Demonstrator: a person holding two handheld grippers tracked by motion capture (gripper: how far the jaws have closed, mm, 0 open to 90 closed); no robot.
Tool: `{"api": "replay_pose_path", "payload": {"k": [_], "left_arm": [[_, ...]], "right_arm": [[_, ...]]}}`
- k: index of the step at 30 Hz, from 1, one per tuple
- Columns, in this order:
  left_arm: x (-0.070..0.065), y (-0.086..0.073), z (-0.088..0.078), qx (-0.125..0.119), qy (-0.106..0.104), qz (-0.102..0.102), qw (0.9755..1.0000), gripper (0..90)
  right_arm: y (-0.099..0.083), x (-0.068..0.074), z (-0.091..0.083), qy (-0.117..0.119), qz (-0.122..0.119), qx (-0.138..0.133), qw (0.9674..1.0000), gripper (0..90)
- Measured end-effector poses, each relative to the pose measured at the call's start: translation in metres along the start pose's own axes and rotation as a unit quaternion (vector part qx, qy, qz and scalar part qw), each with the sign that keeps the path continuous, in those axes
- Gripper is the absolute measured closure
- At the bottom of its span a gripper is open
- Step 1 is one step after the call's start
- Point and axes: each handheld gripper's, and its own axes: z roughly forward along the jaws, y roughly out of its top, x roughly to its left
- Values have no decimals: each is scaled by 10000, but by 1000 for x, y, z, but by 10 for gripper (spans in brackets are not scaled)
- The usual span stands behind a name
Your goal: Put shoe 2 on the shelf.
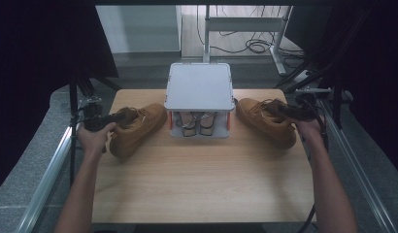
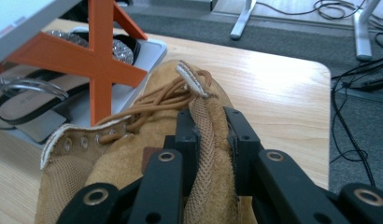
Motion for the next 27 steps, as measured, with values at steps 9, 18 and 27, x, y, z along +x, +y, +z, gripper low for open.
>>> {"api": "replay_pose_path", "payload": {"k": [9, 18, 27], "left_arm": [[-8, 12, -27, -326, -243, -12, 9992, 767], [-16, 23, -51, -573, -248, 46, 9980, 766], [-14, 29, -69, -805, -213, -35, 9965, 765]], "right_arm": [[-3, -5, -24, 9, 285, -343, 9990, 775], [1, -2, -50, 52, 488, -728, 9961, 774], [7, 2, -70, 94, 469, -1021, 9936, 775]]}}
